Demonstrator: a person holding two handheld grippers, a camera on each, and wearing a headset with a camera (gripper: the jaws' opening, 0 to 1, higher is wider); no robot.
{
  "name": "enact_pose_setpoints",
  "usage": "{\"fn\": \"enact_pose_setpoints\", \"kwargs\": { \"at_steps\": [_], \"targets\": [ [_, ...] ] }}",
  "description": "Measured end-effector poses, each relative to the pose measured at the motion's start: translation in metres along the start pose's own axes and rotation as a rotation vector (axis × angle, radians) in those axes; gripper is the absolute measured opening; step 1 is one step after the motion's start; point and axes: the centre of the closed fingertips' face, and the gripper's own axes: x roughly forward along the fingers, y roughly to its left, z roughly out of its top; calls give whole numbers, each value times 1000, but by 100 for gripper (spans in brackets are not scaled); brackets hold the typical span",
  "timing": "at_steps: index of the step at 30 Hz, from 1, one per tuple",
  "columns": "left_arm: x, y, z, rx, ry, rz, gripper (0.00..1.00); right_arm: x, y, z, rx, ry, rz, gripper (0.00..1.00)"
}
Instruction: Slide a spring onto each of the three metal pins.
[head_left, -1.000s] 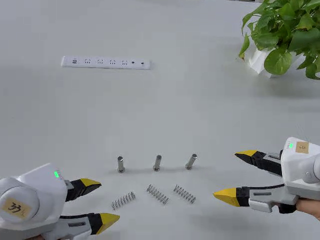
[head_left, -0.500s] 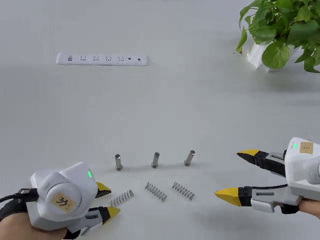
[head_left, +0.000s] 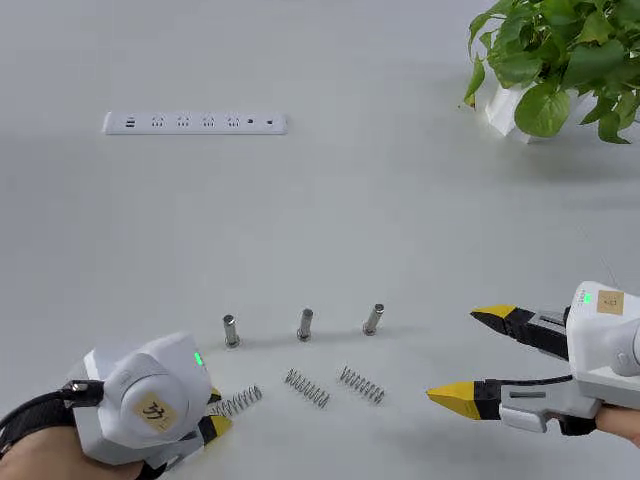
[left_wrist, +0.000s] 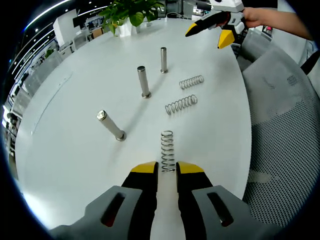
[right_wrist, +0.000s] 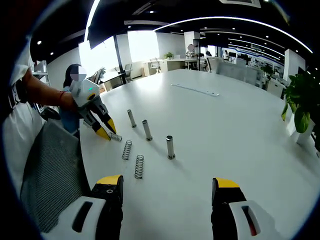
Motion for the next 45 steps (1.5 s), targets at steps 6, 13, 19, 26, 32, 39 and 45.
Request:
{"fn": "enact_pose_setpoints", "kwargs": {
  "at_steps": [6, 13, 19, 26, 32, 39, 45],
  "targets": [
    [0, 0, 0, -1, 3, 1, 8, -1, 0, 1, 2, -8, 1, 72],
    [0, 0, -1, -18, 9, -2, 8, -1, 3, 1, -2, -5, 8, 72],
    [0, 0, -1, -22, 9, -6, 7, 0, 5, 1, -3, -2, 11, 72],
    [0, -1, -1, -32, 7, -12, 7, 3, 9, 2, -16, 2, 19, 71],
    [-2, -2, -1, -45, -5, -13, 7, 4, 12, 3, -21, 4, 27, 70],
    [-5, -3, 0, -49, -21, -15, 7, 5, 15, 7, -27, 1, 35, 70],
    [-14, -4, 3, -71, -58, -16, 7, 3, 19, 16, -43, -5, 45, 69]
  ]
}}
